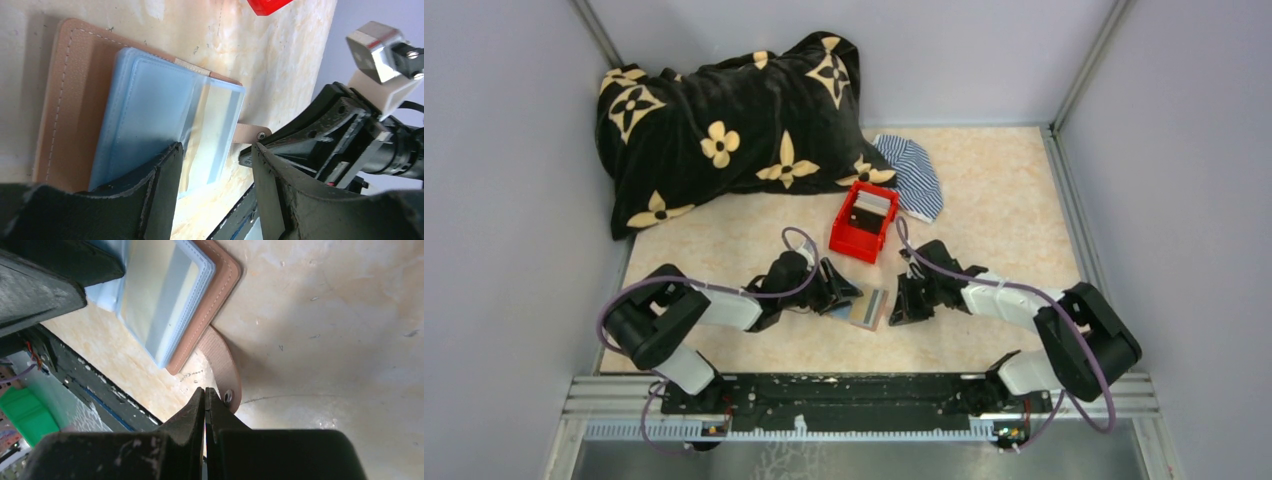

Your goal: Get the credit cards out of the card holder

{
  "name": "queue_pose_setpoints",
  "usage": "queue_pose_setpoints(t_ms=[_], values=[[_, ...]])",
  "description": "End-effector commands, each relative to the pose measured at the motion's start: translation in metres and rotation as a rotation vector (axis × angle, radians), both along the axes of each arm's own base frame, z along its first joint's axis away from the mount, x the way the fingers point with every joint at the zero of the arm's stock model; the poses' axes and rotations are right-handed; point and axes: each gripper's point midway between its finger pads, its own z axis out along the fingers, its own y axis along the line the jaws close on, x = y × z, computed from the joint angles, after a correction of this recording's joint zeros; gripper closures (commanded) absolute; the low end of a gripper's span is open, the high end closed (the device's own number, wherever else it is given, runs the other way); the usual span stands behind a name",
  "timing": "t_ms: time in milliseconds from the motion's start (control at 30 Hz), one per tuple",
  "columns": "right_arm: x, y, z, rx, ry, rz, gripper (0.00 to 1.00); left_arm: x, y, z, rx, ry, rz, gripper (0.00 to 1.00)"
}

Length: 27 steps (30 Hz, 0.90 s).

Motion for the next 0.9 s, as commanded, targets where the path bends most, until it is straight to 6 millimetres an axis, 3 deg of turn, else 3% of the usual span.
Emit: queue_pose_setpoints(t_ms=[0,300,400,567,733,867], values=[[0.025,0.004,0.031,-0.002,-0.099,-0.035,1.00,-0.012,0.026,-0.033,0.144,0.062,0.014,0.40],[0.042,0.015,0.039,0.010,-0.118,-0.042,1.00,-0.033,0.022,-0.031,0.110,0.098,-0.012,0.40],[0.048,0.014,0.043,-0.044,-0.145,-0.048,0.88,-0.033,0.018,-0.026,0.106,0.087,-0.017,0.40],[0.051,0.013,0.051,-0.136,-0.181,-0.036,0.88,-0.025,0.012,-0.018,0.101,0.053,-0.020,0.40],[0.050,0.020,0.042,-0.217,-0.159,-0.028,0.91,-0.022,0.003,-0.012,0.075,0.032,-0.046,0.40],[0.044,0.027,0.037,-0.172,-0.136,-0.049,0.77,-0.019,0.002,-0.009,0.076,0.012,-0.060,0.40]])
